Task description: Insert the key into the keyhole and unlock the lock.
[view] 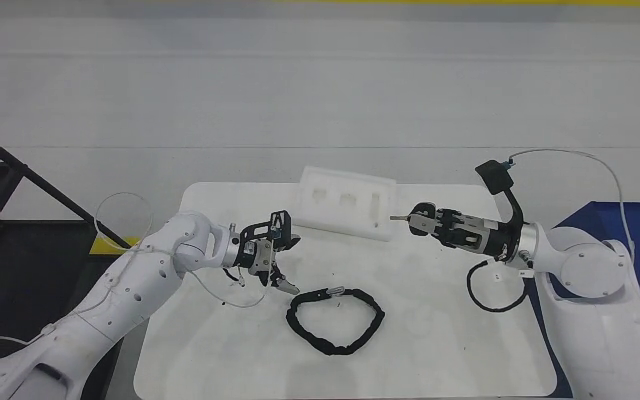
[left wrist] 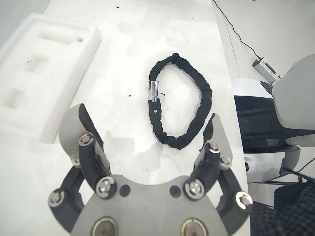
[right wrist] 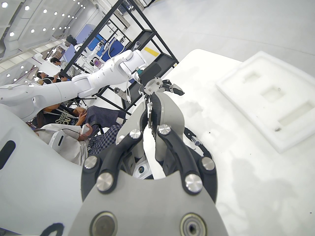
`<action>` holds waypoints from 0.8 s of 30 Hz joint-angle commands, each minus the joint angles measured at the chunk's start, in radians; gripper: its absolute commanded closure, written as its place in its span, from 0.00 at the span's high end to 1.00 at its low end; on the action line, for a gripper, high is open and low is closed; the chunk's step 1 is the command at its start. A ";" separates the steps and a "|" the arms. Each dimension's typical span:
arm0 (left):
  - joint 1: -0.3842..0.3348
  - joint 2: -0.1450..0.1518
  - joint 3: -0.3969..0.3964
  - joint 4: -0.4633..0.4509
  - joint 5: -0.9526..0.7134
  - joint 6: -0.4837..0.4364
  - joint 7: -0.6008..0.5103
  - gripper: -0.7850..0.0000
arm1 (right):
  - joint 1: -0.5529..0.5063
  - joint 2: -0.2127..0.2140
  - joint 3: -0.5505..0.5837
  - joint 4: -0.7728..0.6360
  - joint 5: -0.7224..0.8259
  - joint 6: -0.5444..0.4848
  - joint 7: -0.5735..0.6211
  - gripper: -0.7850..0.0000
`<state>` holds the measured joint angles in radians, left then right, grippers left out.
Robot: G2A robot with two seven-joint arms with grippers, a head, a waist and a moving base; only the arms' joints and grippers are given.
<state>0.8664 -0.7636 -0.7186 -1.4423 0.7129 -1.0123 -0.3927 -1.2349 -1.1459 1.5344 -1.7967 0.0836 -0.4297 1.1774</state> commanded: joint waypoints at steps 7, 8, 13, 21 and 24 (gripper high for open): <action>0.000 0.000 0.000 0.000 0.000 0.000 0.000 1.00 | 0.000 0.000 0.000 0.000 0.000 0.000 0.000 0.00; 0.007 -0.002 -0.001 -0.002 0.002 0.023 0.010 1.00 | 0.000 0.000 0.000 0.000 0.000 0.000 0.000 0.00; 0.038 -0.021 0.000 -0.017 0.117 0.090 0.157 1.00 | 0.000 0.000 0.000 0.000 0.000 0.000 0.000 0.00; 0.067 -0.086 0.106 0.038 0.444 0.180 0.418 1.00 | 0.000 0.000 0.000 0.000 0.000 0.000 0.000 0.00; 0.061 -0.115 0.147 0.082 0.489 0.201 0.472 1.00 | 0.000 0.000 0.000 0.000 0.000 0.000 0.000 0.00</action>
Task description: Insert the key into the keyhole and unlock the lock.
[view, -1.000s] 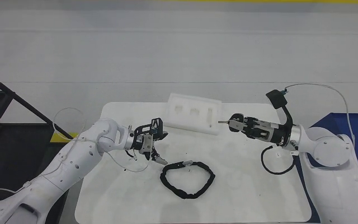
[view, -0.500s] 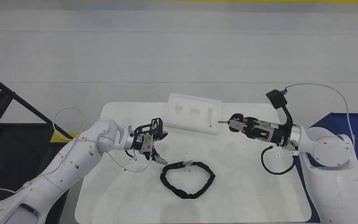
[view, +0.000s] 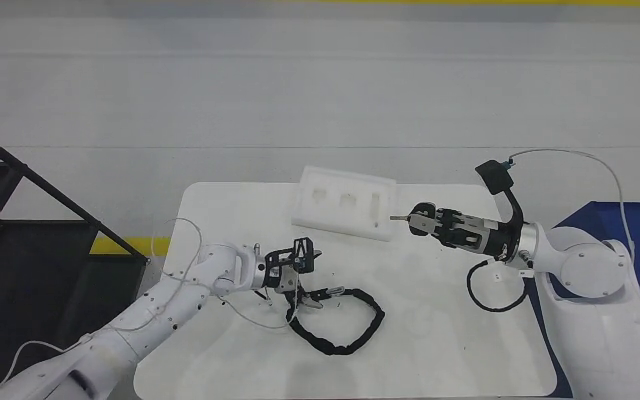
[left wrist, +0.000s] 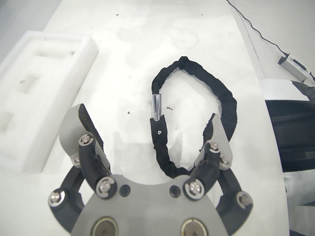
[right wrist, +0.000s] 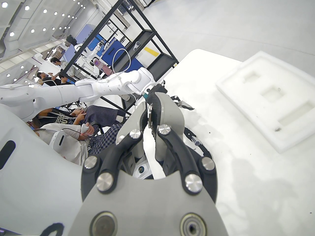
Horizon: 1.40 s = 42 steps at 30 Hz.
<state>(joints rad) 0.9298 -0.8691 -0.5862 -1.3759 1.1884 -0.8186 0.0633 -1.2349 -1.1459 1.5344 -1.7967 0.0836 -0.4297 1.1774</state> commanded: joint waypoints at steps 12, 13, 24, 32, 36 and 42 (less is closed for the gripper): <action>-0.033 -0.097 0.101 0.142 0.099 0.043 0.064 1.00 | 0.000 0.000 0.000 0.000 0.000 0.000 0.000 0.00; -0.031 -0.100 0.103 0.148 0.107 0.045 0.071 1.00 | 0.000 0.000 0.000 0.000 0.000 0.000 0.000 0.00; -0.007 -0.114 0.094 0.182 0.193 0.091 0.133 0.96 | 0.000 0.000 0.000 0.000 0.000 0.000 0.000 0.00; 0.010 -0.117 0.076 0.192 0.225 0.103 0.152 0.80 | 0.000 0.000 0.000 0.000 0.000 0.000 0.000 0.00; 0.013 -0.124 0.073 0.194 0.234 0.108 0.152 0.64 | 0.000 0.000 0.000 0.000 0.000 0.000 0.000 0.00; 0.014 -0.139 0.073 0.216 0.237 0.112 0.157 0.54 | 0.000 0.000 0.000 0.000 0.000 0.000 0.000 0.00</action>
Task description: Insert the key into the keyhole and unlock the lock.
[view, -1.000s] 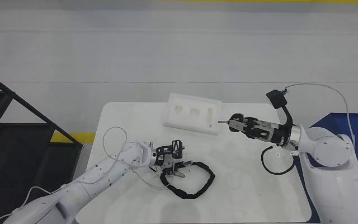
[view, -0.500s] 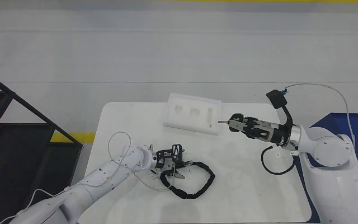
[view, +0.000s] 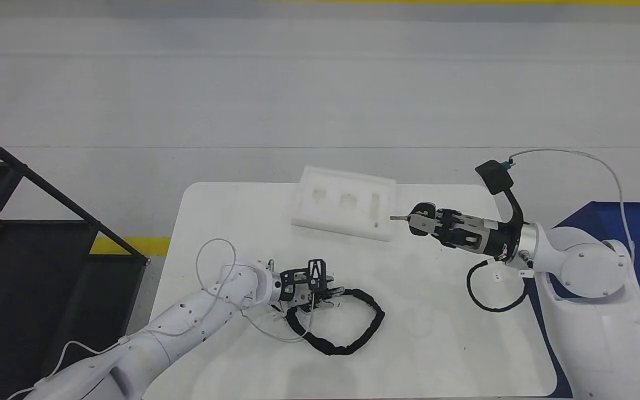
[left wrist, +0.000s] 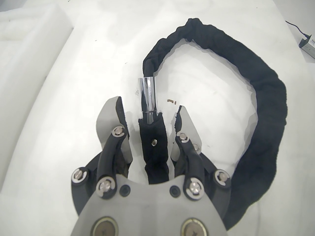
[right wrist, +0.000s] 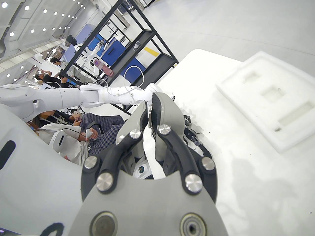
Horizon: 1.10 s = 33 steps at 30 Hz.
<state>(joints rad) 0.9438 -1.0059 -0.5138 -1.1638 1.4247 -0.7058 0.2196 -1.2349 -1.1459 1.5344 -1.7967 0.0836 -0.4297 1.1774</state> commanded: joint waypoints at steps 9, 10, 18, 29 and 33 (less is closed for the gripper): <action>-0.005 -0.027 0.010 0.036 0.017 -0.022 0.006 0.44 | 0.000 0.000 0.000 0.000 0.000 0.000 0.000 0.00; -0.005 -0.029 0.010 0.042 0.016 -0.024 0.005 0.41 | 0.000 0.000 0.000 0.000 0.000 0.000 0.000 0.00; -0.014 -0.048 0.004 0.077 0.000 -0.037 0.000 0.00 | 0.000 0.000 0.000 0.000 0.000 0.000 0.000 0.00; -0.033 -0.048 -0.047 0.051 -0.019 -0.102 0.096 0.00 | 0.000 0.000 0.000 0.000 0.000 0.000 0.000 0.00; -0.036 -0.038 -0.078 0.026 -0.013 -0.138 0.171 0.00 | 0.000 0.000 0.000 0.000 0.000 0.000 0.000 0.00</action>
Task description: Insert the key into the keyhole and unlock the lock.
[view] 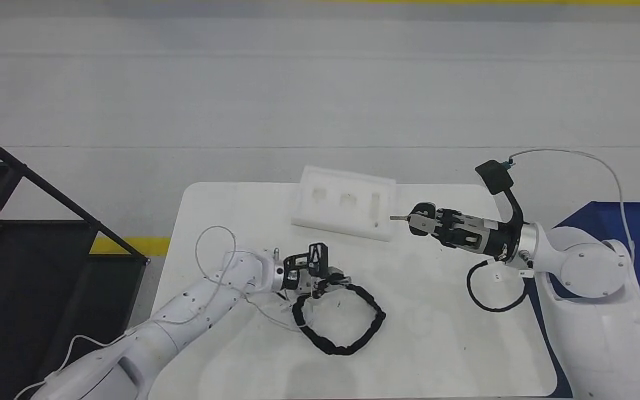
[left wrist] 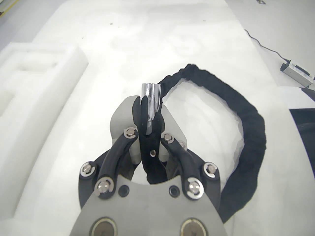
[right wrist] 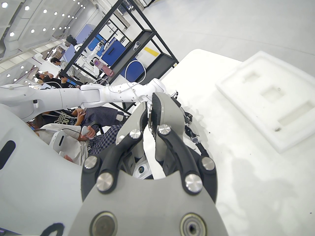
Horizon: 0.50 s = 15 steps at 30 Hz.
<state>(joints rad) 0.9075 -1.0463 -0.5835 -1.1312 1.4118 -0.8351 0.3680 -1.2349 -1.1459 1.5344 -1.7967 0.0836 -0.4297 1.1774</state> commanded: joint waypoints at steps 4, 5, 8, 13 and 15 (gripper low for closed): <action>-0.001 0.014 -0.053 -0.032 -0.022 -0.043 0.122 0.00 | 0.000 0.000 0.000 0.000 0.000 0.000 0.000 0.00; -0.001 0.017 -0.066 -0.042 -0.024 -0.044 0.145 0.00 | 0.000 0.000 0.000 0.000 0.000 0.000 0.000 0.00; 0.000 0.027 -0.100 -0.078 -0.027 -0.068 0.207 0.00 | -0.007 0.001 -0.011 -0.019 -0.003 0.011 0.003 0.00; -0.008 0.033 -0.138 -0.122 -0.023 -0.077 0.255 0.00 | -0.009 0.015 -0.008 -0.096 -0.003 0.111 0.082 0.00; -0.012 0.031 -0.146 -0.138 -0.028 -0.075 0.270 0.00 | -0.010 0.020 -0.001 -0.133 0.002 0.155 0.096 0.00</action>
<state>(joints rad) 0.8974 -1.0143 -0.7260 -1.2619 1.3870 -0.9119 0.6308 -1.2443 -1.1282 1.5301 -1.9112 0.0824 -0.2981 1.2677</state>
